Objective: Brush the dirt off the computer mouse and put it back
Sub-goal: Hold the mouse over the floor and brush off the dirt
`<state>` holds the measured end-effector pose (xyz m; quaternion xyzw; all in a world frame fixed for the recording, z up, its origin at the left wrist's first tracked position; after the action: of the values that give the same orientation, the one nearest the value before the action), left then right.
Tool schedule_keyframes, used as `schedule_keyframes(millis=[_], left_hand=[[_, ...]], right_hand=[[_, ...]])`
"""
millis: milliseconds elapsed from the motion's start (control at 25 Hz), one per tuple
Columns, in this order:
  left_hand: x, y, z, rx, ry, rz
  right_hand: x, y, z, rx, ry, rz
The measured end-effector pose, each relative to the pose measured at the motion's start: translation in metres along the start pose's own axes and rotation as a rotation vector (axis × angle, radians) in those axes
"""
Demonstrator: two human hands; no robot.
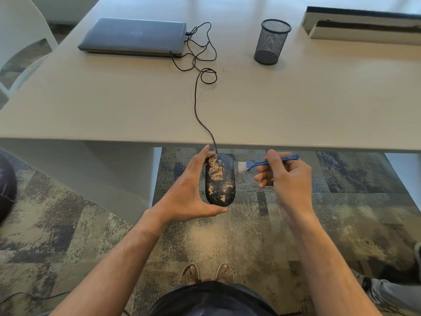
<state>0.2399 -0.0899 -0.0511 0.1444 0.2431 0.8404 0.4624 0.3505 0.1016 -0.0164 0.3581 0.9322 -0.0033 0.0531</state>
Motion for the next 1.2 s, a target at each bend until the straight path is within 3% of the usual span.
schedule_keyframes(millis=[200,440,640,880,1040,1200], left_hand=[[0.004,-0.001,0.003,-0.004,-0.017,-0.009],[0.000,-0.002,0.003,0.010,-0.018,-0.006],[0.002,-0.005,0.005,0.002,-0.023,-0.009],[-0.001,-0.005,0.003,0.010,-0.033,-0.006],[0.000,-0.008,0.005,0.009,-0.034,-0.011],[-0.002,-0.007,0.004,0.001,-0.042,-0.002]], right_hand=[[0.006,-0.021,0.000,0.037,-0.017,-0.094],[0.008,-0.007,-0.005,0.000,-0.002,0.056],[0.010,-0.022,-0.005,-0.012,-0.003,-0.077],[0.007,0.003,0.000,-0.044,-0.024,-0.006],[0.013,-0.015,-0.009,0.094,-0.002,-0.125],[0.013,-0.016,0.001,0.073,-0.020,-0.184]])
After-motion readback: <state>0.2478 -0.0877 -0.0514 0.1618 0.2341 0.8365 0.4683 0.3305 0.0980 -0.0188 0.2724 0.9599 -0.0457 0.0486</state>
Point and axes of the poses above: each hand's wrist, its own x-axis towards the middle knuckle, its own y-axis out of the back of the hand, z = x × y, the point moved 3 cm from there along x, towards the middle knuckle, and after that the axes turned 5 degrees about -z, right-handed, at the moved point
